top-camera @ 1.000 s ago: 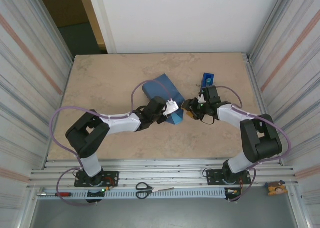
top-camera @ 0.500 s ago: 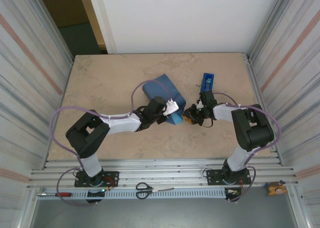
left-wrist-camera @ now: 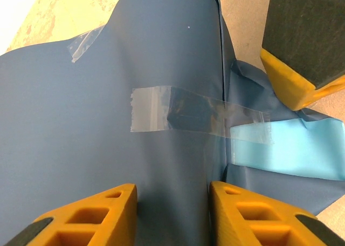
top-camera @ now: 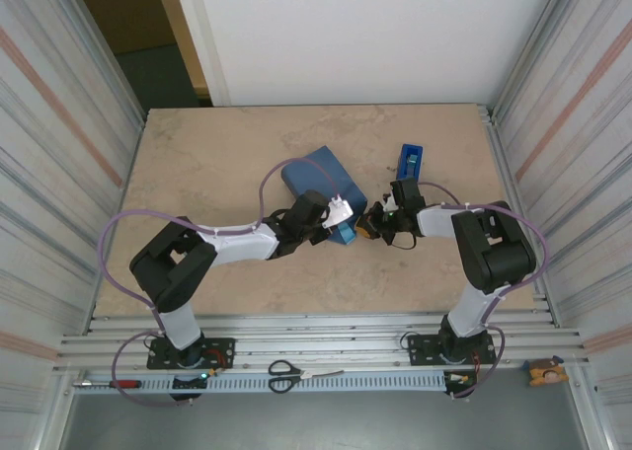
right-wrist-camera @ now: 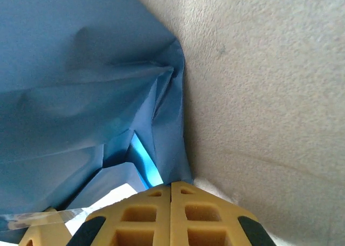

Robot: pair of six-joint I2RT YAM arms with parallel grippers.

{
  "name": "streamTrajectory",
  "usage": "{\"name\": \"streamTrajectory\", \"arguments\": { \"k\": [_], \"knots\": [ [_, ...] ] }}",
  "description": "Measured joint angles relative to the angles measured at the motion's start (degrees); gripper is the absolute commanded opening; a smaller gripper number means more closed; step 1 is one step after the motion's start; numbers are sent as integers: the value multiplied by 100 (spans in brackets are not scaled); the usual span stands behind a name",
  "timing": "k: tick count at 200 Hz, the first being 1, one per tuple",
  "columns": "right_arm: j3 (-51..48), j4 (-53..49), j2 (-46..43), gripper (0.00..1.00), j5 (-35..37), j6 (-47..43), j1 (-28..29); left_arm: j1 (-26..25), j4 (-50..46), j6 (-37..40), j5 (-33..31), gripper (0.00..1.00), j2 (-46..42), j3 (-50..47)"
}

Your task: Wrap the gift box in paper

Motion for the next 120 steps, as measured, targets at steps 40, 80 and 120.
{"name": "streamTrajectory", "arguments": {
  "k": [40,80,120],
  "knots": [
    [-4,-44,-267,7,44,-2,-17,0,-2,0,0,39,0,0],
    [-48,-52,-481,3,127,2,-24,0,-2,0,0,39,0,0],
    [-48,90,-522,4,109,175,-26,0,-11,20,0,41,-2,2]
  ]
}}
